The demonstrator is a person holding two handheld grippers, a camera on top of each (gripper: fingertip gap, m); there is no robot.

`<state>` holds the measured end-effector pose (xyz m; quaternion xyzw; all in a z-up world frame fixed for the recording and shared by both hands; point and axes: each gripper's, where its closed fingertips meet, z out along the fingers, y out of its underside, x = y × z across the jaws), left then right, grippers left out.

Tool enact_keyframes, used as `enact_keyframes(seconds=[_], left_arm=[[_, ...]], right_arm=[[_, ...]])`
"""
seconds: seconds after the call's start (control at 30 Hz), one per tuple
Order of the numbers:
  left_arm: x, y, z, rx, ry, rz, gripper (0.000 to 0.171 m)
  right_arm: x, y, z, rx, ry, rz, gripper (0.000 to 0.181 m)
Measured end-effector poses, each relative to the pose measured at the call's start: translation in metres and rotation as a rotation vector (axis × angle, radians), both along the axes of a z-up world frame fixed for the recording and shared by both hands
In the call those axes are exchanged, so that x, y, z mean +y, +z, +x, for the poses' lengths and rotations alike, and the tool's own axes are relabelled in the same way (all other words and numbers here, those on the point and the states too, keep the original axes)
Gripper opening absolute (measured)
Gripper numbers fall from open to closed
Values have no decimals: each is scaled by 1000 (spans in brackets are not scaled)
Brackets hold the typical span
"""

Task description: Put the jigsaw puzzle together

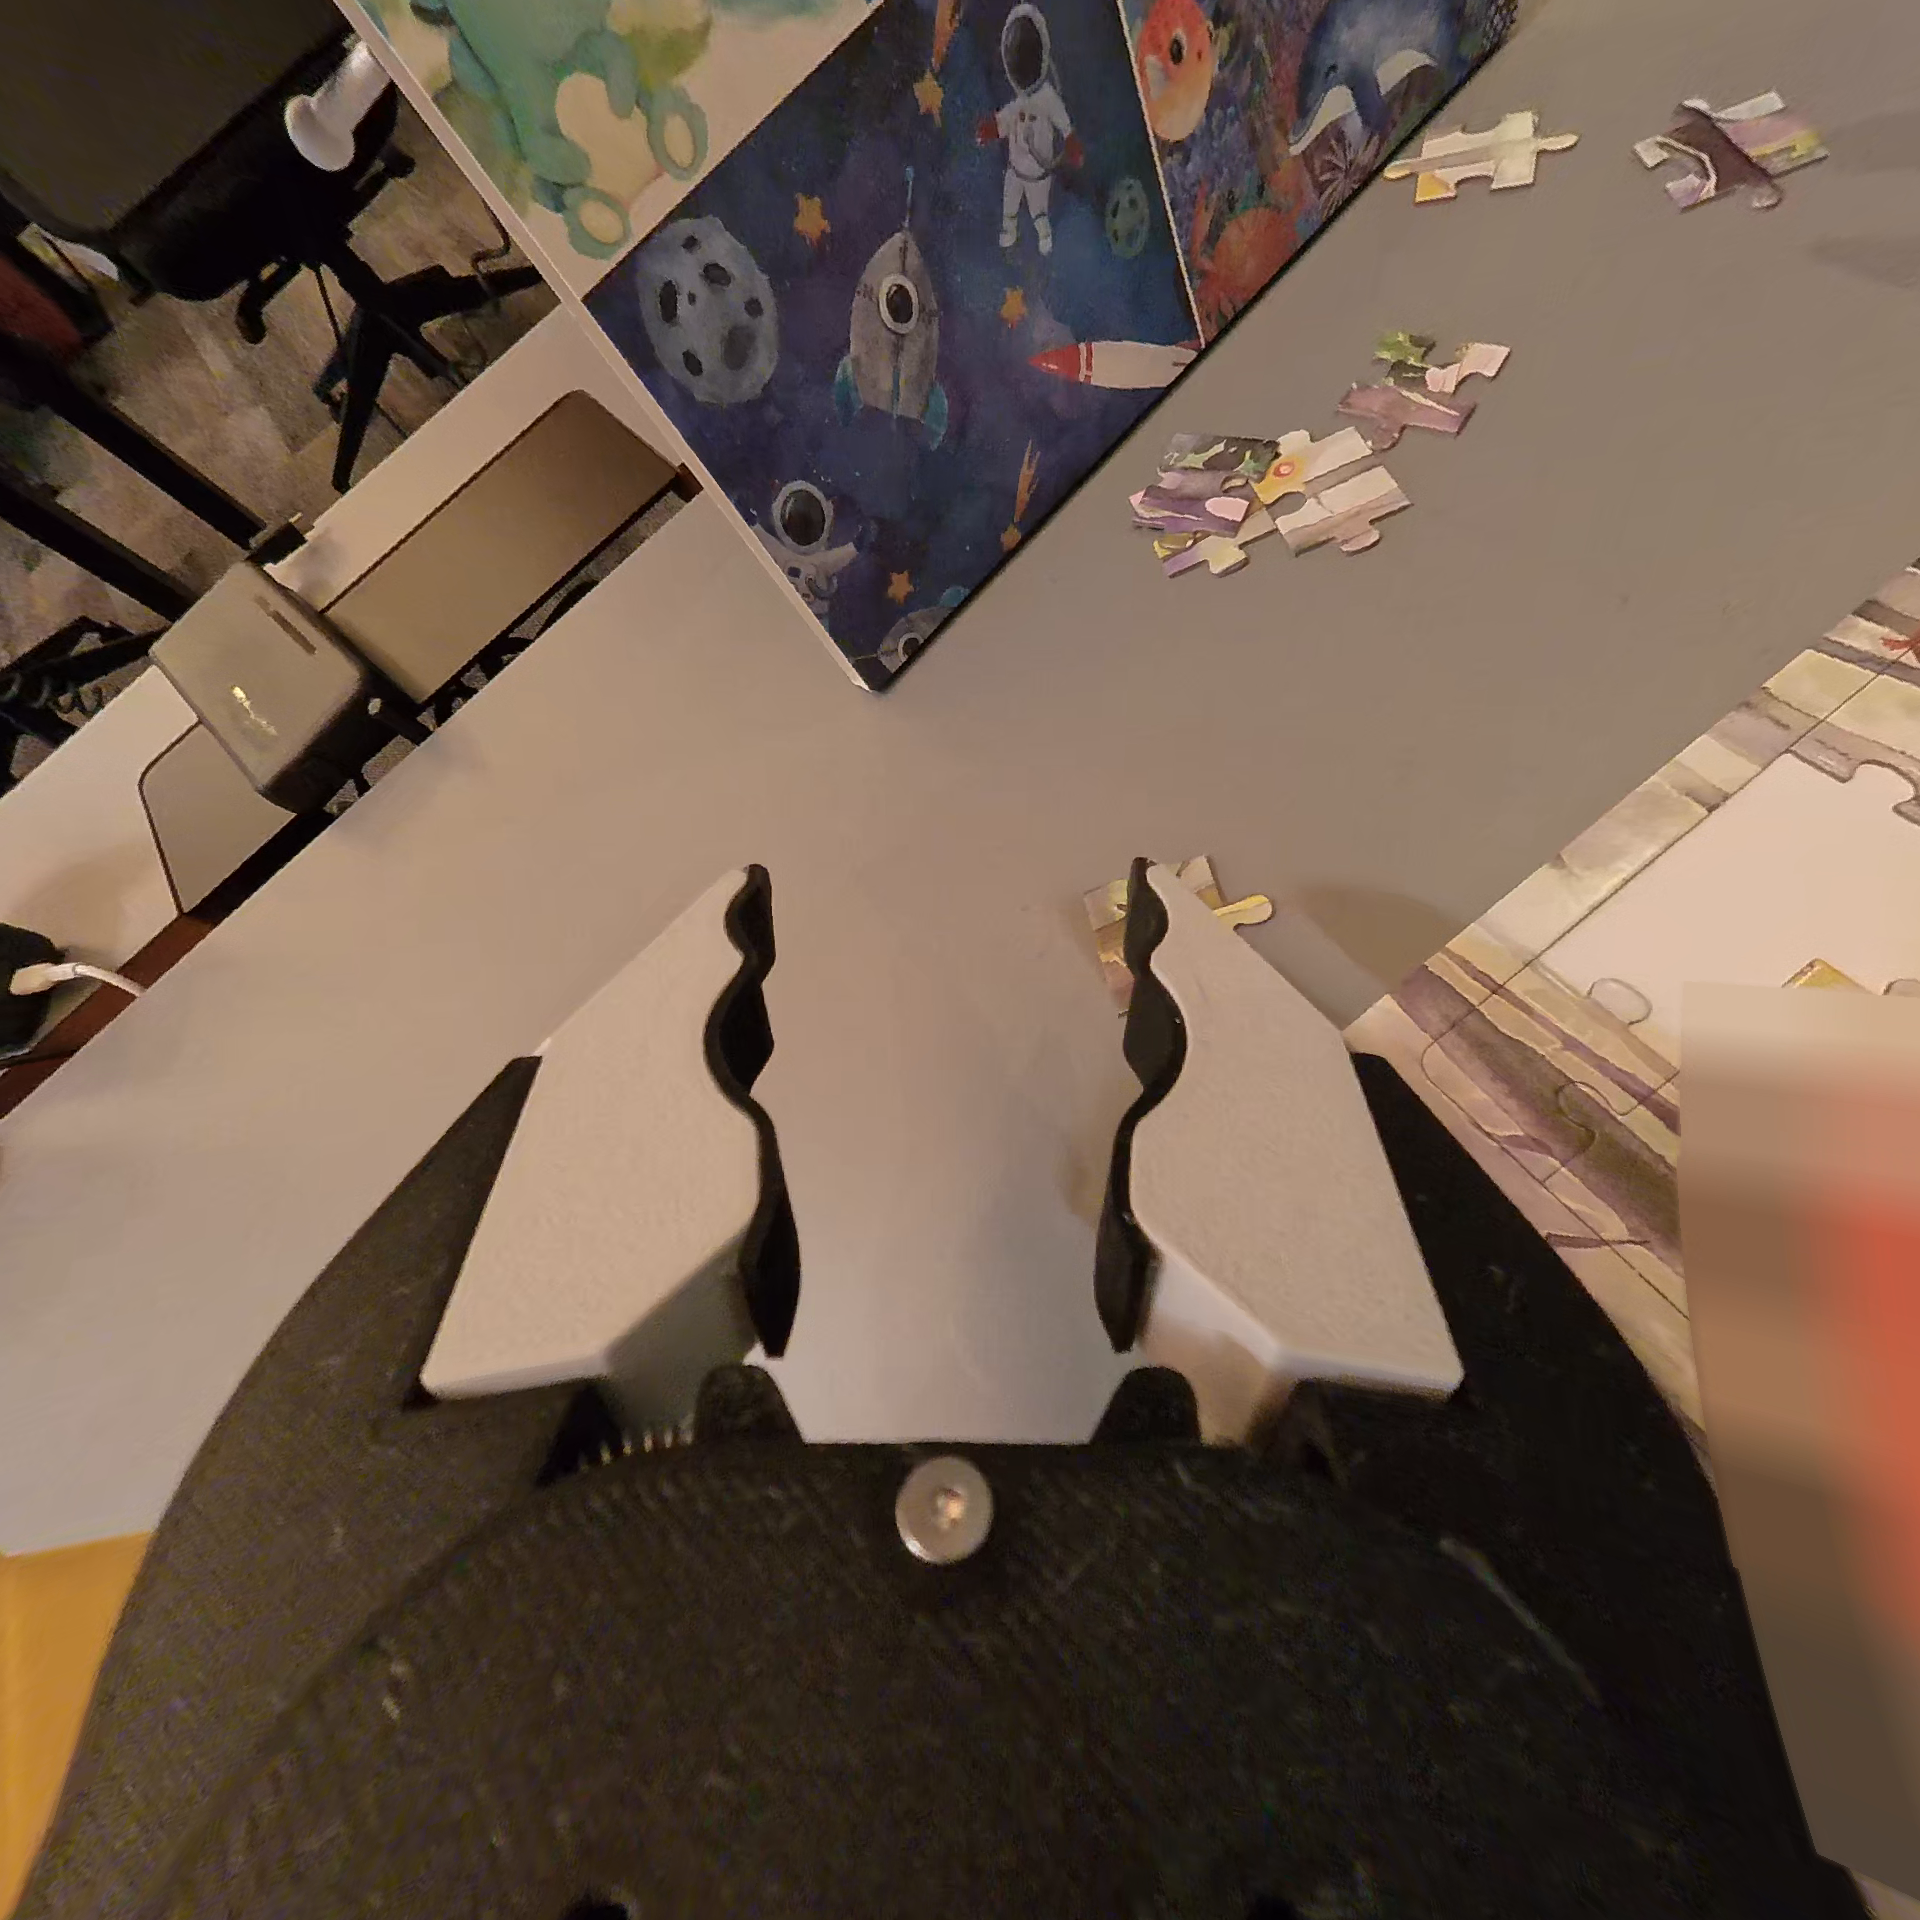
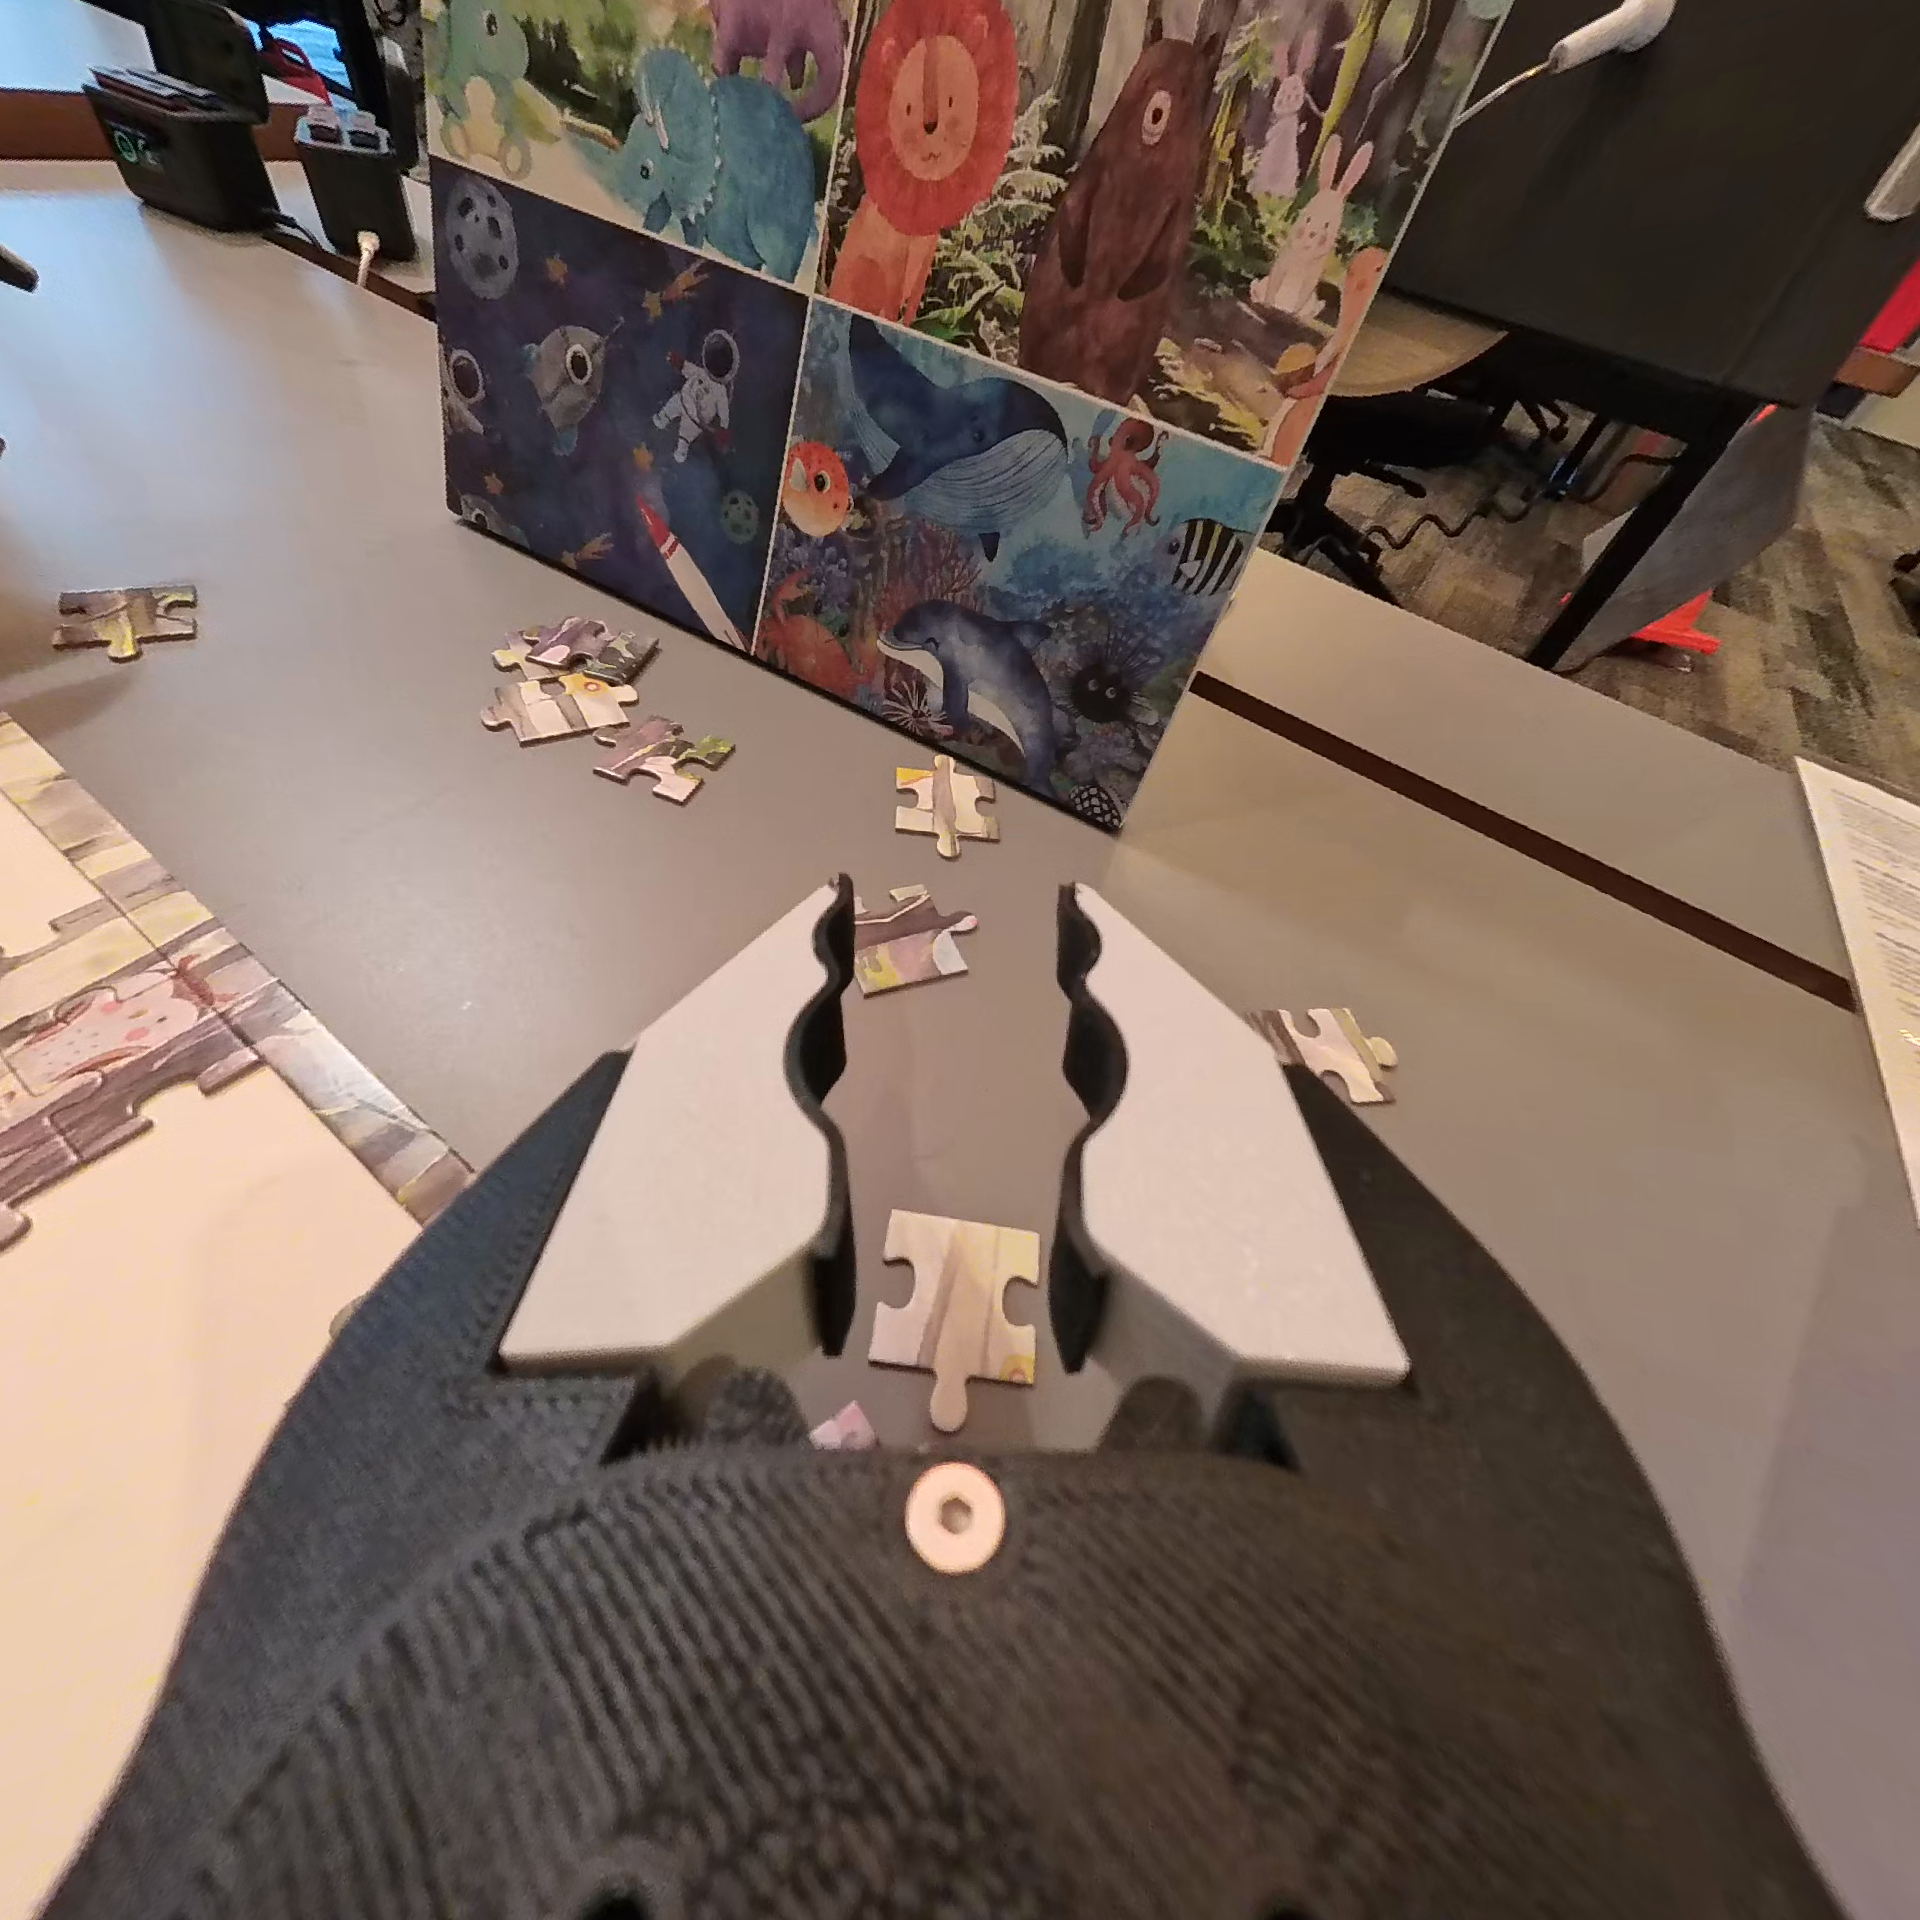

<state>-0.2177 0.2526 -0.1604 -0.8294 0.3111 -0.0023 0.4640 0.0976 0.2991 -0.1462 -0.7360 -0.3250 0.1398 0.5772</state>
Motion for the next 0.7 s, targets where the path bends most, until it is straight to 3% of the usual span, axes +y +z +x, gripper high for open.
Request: enact_keyframes(seconds=[0.7], left_arm=[[4,1,-20,-31,42,-14,64]], right_arm=[[-3,1,-2,3,22,9,37]])
